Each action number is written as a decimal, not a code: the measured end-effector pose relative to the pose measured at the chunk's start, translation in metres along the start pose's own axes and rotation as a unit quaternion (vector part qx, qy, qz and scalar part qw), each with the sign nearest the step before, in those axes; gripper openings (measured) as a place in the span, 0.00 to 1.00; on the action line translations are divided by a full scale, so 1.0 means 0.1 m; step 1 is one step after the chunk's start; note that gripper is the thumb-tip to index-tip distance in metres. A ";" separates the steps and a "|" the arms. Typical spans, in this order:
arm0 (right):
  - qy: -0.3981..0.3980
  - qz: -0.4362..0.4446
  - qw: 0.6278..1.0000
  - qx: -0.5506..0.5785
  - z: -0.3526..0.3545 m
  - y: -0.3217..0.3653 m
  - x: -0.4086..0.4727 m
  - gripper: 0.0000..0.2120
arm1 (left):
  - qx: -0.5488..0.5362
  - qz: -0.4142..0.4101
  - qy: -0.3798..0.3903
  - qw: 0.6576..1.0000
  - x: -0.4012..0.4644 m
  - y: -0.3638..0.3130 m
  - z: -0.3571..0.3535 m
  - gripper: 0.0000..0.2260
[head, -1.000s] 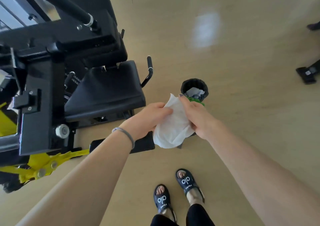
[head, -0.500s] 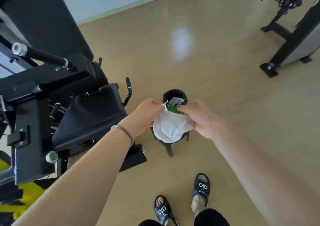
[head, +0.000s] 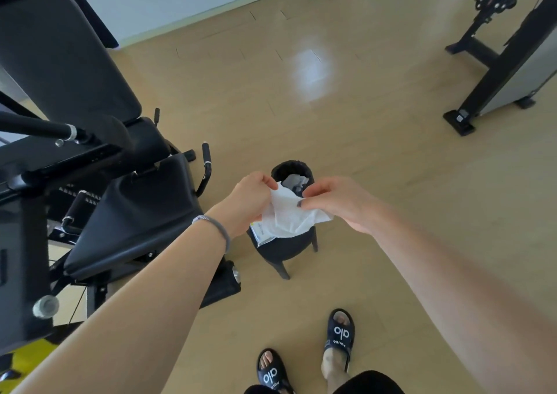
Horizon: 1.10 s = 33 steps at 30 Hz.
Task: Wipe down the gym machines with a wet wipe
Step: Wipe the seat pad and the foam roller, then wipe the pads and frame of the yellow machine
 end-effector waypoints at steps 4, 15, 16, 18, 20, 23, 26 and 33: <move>0.053 0.025 0.985 -0.164 0.14 0.00 0.06 0.11 | 0.019 0.036 0.019 0.999 0.11 -0.10 -0.20 0.08; 0.023 0.023 0.974 -0.225 1.50 -0.05 0.28 0.11 | 0.320 -0.171 0.172 0.916 0.17 -1.22 -1.10 0.08; 0.022 0.020 0.976 -0.218 1.64 -0.06 0.29 0.11 | 0.323 -0.181 0.172 0.913 0.23 -1.33 -1.18 0.08; 0.012 0.013 0.979 -0.202 1.93 -0.08 0.30 0.10 | 0.310 -0.188 0.175 0.915 0.29 -1.56 -1.32 0.15; -0.007 0.006 0.981 -0.195 2.18 -0.08 0.33 0.11 | 0.291 -0.195 0.168 0.922 0.38 -1.79 -1.43 0.26; -0.036 0.005 0.992 -0.117 2.53 -0.05 0.42 0.12 | 0.243 -0.198 0.171 0.934 0.54 -2.14 -1.59 0.23; -0.043 0.000 0.996 0.078 2.81 0.02 0.54 0.12 | 0.141 -0.192 0.187 0.953 0.73 -2.48 -1.76 0.15; -0.071 0.008 0.954 0.291 3.55 0.26 1.09 0.16 | 0.063 -0.214 0.244 0.944 1.33 -3.42 -2.31 0.09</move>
Point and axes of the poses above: each hand's wrist, its own x-axis towards the middle knuckle, its own z-axis out of the back of the hand, y = z × x, the point moved 7 cm from there along x, towards the middle knuckle, and after that the axes turned 9 degrees about -y, right-handed, at the moved point
